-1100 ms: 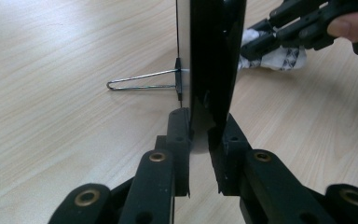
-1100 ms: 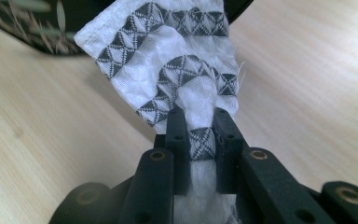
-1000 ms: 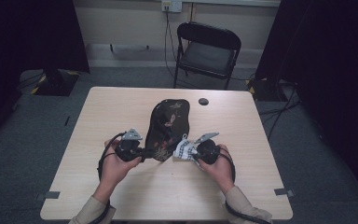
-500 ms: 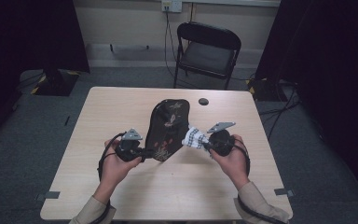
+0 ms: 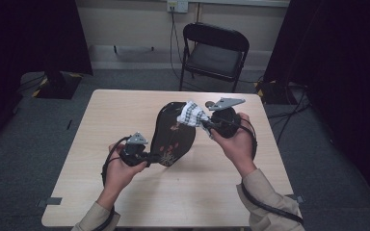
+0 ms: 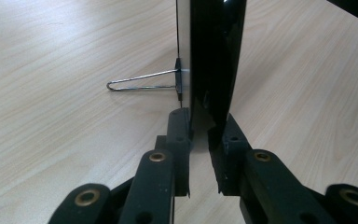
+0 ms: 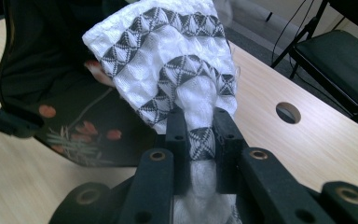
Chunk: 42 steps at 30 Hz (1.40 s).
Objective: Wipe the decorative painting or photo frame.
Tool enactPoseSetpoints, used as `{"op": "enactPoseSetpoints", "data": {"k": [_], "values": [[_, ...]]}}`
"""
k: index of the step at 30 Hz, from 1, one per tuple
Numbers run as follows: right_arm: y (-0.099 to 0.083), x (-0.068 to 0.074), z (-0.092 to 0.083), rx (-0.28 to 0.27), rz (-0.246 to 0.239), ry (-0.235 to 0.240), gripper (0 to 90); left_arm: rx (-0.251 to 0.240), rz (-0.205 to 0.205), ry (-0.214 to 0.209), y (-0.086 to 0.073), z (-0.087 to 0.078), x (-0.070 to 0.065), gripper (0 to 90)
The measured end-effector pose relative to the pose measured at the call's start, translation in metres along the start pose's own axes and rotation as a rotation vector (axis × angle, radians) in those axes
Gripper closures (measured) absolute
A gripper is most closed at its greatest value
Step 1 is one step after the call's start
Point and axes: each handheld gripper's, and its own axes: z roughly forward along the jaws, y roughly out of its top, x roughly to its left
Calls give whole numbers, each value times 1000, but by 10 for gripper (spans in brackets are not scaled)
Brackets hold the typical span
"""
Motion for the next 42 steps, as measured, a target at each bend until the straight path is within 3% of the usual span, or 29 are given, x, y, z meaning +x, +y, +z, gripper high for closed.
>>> {"op": "enactPoseSetpoints", "data": {"k": [4, 7, 25, 42], "values": [[1, 7, 11, 23, -18, -2, 802, 1, 2, 0, 0, 0, 0, 789], [-8, 12, 23, 53, -29, 8, 802, 0, 2, -1, 0, 0, 0, 789], [-68, 17, 61, 162, 16, 39, 802, -2, -3, -2, 0, 0, 0, 788], [-111, 29, 88, 234, 52, 79, 801, -5, -6, 0, 0, 0, 0, 788]]}}
